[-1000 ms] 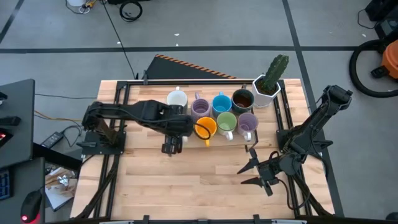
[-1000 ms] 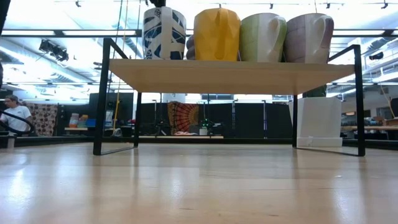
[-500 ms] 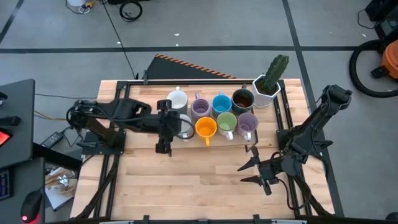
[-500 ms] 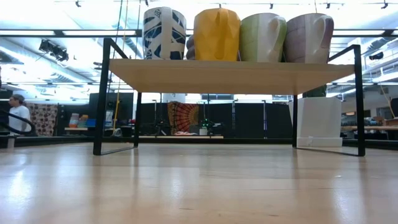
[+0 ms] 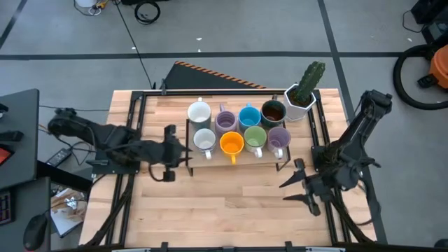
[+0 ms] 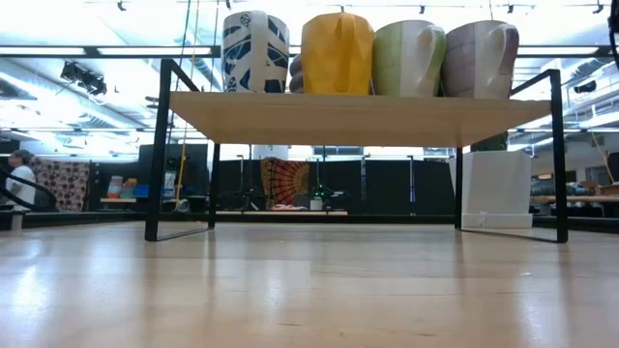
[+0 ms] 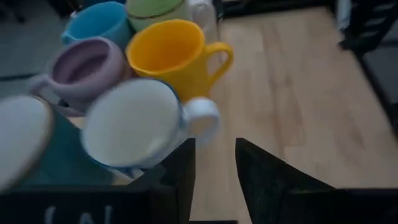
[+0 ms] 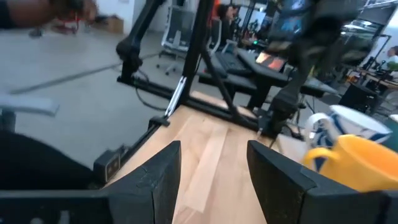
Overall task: Place coffee mugs
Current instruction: Return to Home Position
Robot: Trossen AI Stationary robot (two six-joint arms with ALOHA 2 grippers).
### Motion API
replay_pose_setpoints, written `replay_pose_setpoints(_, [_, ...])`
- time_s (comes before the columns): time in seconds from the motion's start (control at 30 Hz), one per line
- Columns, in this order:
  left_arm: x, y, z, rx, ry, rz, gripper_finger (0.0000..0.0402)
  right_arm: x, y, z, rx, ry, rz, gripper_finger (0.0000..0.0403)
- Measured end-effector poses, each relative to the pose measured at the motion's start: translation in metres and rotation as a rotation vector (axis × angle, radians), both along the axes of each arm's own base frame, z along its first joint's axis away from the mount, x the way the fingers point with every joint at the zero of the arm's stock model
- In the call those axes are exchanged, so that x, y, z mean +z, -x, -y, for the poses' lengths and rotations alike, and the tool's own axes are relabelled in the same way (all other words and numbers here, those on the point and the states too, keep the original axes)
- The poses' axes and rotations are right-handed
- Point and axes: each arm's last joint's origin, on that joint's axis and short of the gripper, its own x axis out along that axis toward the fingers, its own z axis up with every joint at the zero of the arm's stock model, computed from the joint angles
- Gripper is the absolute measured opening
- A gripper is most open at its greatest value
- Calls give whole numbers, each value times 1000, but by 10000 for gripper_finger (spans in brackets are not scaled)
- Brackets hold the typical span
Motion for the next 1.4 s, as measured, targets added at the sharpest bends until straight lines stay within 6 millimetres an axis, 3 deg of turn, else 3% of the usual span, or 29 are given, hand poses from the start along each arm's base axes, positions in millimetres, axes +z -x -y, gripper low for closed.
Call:
replay_pose_setpoints(0.3, [-77,52,-11,-41,136,240,118,27,23,36,-85,-124,67,189])
replay_pose_setpoints(0.5, [-102,72,-21,-35,185,346,118,37,43,72,-117,-192,73,185])
replay_pose_setpoints(0.87, [-142,93,-43,13,154,502,118,39,87,137,-125,-337,132,140])
replay_pose_setpoints(1.2, [-176,100,-59,28,165,588,118,29,103,154,-177,-352,155,122])
replay_pose_setpoints(1.4, [-180,102,-63,48,129,592,118,1,95,149,-246,-353,122,119])
